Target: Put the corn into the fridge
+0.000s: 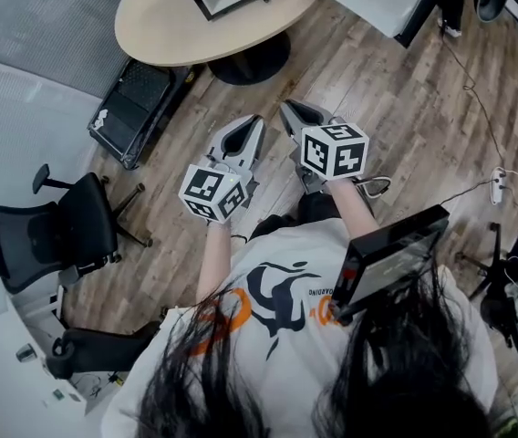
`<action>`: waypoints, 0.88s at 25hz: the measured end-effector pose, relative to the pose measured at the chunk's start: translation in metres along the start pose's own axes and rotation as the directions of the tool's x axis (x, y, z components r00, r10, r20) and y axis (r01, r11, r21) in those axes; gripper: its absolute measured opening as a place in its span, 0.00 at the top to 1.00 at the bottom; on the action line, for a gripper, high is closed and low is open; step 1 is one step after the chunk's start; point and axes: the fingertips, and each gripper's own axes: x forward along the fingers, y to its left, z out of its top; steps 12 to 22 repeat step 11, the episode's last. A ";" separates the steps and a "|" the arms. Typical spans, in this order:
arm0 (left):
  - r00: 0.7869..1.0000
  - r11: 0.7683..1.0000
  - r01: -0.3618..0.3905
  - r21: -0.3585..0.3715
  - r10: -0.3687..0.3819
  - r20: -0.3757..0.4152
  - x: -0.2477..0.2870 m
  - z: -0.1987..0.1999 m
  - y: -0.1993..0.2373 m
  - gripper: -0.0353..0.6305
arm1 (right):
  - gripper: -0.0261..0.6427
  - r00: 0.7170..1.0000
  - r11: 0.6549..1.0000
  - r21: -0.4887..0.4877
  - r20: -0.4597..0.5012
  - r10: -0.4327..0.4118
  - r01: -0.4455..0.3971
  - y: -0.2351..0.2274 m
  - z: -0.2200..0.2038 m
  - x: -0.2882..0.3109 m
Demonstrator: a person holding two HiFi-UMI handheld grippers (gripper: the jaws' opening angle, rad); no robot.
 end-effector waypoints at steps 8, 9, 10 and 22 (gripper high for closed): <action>1.000 1.000 -0.018 -0.011 0.018 0.005 -0.001 0.000 0.015 0.93 | 0.90 1.000 1.000 -0.003 -0.021 0.012 -0.012 0.004 -0.004 0.014; 1.000 1.000 -0.021 -0.012 0.021 0.005 -0.001 0.000 0.018 0.93 | 0.90 1.000 1.000 -0.002 -0.022 0.012 -0.012 0.004 -0.004 0.017; 1.000 1.000 -0.024 -0.014 0.024 0.006 -0.001 -0.001 0.021 0.93 | 0.90 1.000 1.000 -0.002 -0.024 0.013 -0.013 0.004 -0.004 0.019; 1.000 1.000 -0.027 -0.015 0.027 0.006 -0.001 -0.001 0.023 0.93 | 0.90 1.000 1.000 -0.001 -0.025 0.014 -0.014 0.004 -0.004 0.021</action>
